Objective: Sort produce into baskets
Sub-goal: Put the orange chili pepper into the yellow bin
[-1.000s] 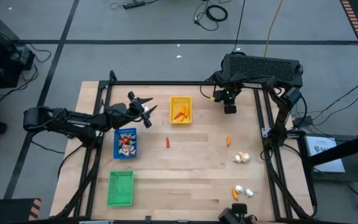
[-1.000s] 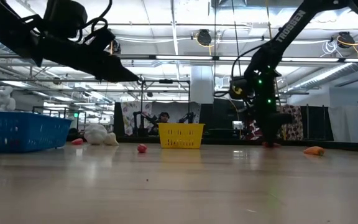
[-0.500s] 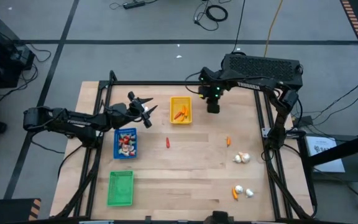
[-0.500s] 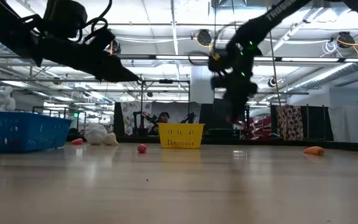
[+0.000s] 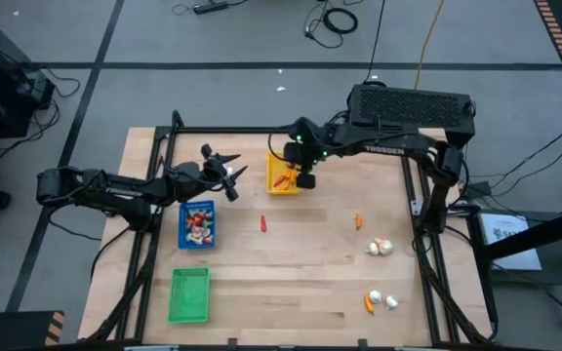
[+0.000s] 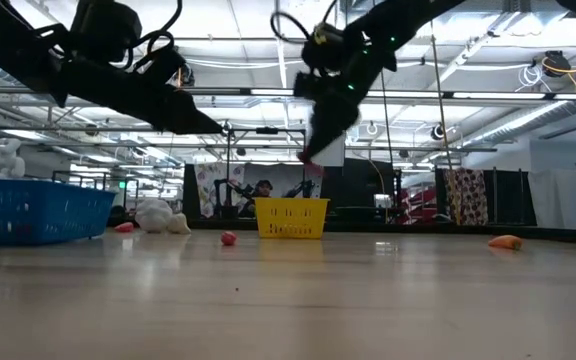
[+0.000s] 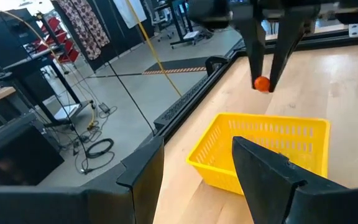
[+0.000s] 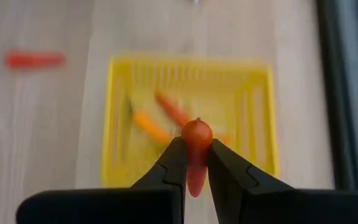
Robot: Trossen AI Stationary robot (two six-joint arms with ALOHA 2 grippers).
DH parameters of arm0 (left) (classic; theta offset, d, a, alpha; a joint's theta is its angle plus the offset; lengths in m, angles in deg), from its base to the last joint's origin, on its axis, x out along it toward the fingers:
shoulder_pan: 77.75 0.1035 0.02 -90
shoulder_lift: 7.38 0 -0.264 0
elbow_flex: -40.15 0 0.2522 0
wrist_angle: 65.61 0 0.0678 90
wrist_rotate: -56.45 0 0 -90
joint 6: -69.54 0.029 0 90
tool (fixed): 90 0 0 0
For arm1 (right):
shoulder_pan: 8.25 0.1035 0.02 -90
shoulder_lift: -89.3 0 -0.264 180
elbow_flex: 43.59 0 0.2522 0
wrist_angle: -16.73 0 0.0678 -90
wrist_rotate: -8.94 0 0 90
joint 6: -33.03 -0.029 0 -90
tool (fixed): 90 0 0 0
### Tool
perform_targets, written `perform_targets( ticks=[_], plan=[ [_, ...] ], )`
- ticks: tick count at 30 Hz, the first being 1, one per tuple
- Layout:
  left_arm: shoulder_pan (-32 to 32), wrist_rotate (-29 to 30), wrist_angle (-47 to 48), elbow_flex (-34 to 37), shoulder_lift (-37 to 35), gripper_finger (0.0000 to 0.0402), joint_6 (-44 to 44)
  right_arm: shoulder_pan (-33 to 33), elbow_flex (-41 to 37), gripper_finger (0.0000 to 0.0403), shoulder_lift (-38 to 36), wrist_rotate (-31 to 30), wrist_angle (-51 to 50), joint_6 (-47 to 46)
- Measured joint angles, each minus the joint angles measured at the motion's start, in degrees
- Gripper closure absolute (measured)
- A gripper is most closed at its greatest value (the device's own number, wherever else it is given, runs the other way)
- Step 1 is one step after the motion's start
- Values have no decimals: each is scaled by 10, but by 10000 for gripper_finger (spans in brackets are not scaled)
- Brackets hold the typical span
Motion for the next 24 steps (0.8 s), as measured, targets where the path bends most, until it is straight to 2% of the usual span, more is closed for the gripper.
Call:
perform_targets(
  ticks=[8,18,24],
  plan=[
    [0,-1,0,0,0,204,0,11,0,364,3,-3,169,-80],
    [-1,-3,0,0,0,204,-2,9,0,364,48,-10,177,-95],
    [-1,-4,3,0,0,204,-2,9,0,344,54,-92,172,-93]
  ],
)
